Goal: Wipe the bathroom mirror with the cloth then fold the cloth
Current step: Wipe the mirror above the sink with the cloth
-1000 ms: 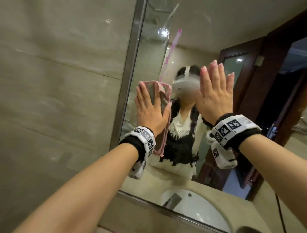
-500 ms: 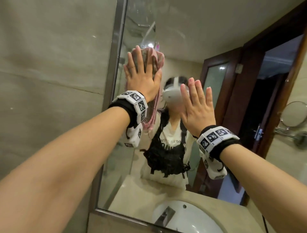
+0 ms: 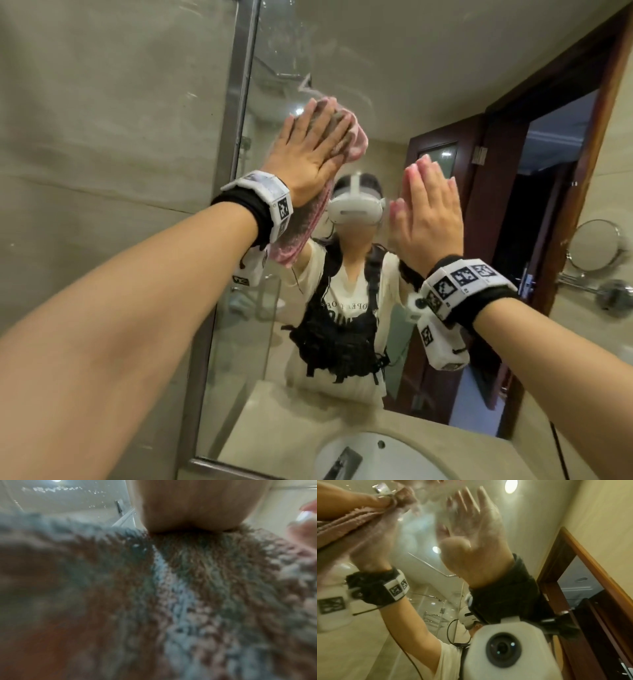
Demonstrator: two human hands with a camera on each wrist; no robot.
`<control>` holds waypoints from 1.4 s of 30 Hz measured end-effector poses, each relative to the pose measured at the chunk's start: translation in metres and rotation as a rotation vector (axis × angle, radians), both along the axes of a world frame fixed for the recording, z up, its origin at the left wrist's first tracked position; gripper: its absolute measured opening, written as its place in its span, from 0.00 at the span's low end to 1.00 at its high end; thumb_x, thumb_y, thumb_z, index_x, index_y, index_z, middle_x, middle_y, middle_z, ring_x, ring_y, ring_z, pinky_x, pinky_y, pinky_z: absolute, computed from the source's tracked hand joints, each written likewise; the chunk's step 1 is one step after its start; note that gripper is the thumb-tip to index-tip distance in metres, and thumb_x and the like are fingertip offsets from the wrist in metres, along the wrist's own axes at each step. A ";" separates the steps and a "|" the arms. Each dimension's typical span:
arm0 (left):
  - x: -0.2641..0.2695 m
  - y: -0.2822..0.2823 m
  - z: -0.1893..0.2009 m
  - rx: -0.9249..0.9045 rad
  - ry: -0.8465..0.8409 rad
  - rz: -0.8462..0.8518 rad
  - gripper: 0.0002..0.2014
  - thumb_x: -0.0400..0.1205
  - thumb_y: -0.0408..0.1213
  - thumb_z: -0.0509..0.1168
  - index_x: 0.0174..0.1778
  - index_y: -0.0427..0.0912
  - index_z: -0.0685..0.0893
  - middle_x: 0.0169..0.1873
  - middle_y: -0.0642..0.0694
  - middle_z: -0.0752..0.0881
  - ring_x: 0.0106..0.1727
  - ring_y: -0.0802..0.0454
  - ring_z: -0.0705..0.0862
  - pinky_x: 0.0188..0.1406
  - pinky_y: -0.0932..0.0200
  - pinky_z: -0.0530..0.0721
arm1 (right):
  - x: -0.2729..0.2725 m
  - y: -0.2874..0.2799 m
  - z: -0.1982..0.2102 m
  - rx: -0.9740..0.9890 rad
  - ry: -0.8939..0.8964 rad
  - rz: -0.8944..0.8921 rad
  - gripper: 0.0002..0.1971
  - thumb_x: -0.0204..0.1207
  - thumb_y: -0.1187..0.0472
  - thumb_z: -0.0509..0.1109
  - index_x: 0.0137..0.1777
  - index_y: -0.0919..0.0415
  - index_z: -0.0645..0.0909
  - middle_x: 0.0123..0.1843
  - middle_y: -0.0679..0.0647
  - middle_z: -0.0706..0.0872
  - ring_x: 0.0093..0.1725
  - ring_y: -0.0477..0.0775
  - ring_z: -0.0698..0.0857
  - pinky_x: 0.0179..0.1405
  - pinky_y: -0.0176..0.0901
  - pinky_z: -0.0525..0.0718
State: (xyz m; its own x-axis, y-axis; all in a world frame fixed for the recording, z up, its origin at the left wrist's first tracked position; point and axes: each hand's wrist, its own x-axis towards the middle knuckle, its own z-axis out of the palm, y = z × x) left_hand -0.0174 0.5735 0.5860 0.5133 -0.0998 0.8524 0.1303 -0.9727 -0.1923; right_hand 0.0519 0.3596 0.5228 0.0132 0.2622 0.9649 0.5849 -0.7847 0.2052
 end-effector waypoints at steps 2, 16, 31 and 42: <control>0.000 0.006 0.013 -0.142 -0.063 0.012 0.30 0.87 0.52 0.38 0.81 0.47 0.34 0.82 0.42 0.34 0.82 0.42 0.34 0.77 0.45 0.32 | 0.003 -0.001 0.004 -0.014 0.025 -0.080 0.27 0.84 0.54 0.55 0.80 0.65 0.59 0.82 0.62 0.60 0.82 0.60 0.59 0.82 0.55 0.50; 0.009 -0.020 0.012 0.162 -0.047 -0.046 0.30 0.86 0.52 0.39 0.82 0.47 0.36 0.82 0.42 0.37 0.82 0.42 0.36 0.78 0.45 0.34 | 0.007 -0.011 0.005 -0.087 -0.028 -0.090 0.27 0.81 0.56 0.54 0.79 0.66 0.62 0.80 0.63 0.65 0.81 0.61 0.64 0.81 0.55 0.57; 0.012 -0.015 0.034 -0.288 -0.262 0.050 0.30 0.87 0.49 0.40 0.82 0.42 0.38 0.82 0.38 0.40 0.83 0.40 0.40 0.80 0.44 0.38 | 0.006 -0.018 0.007 -0.142 -0.105 -0.133 0.26 0.80 0.57 0.55 0.77 0.67 0.66 0.78 0.64 0.69 0.78 0.63 0.69 0.78 0.57 0.64; 0.021 -0.031 0.037 -0.416 -0.384 0.092 0.29 0.86 0.47 0.41 0.83 0.43 0.46 0.83 0.38 0.45 0.83 0.36 0.44 0.81 0.39 0.44 | 0.010 -0.022 0.010 -0.187 -0.135 -0.164 0.26 0.80 0.58 0.56 0.77 0.68 0.67 0.78 0.64 0.70 0.77 0.63 0.70 0.76 0.57 0.66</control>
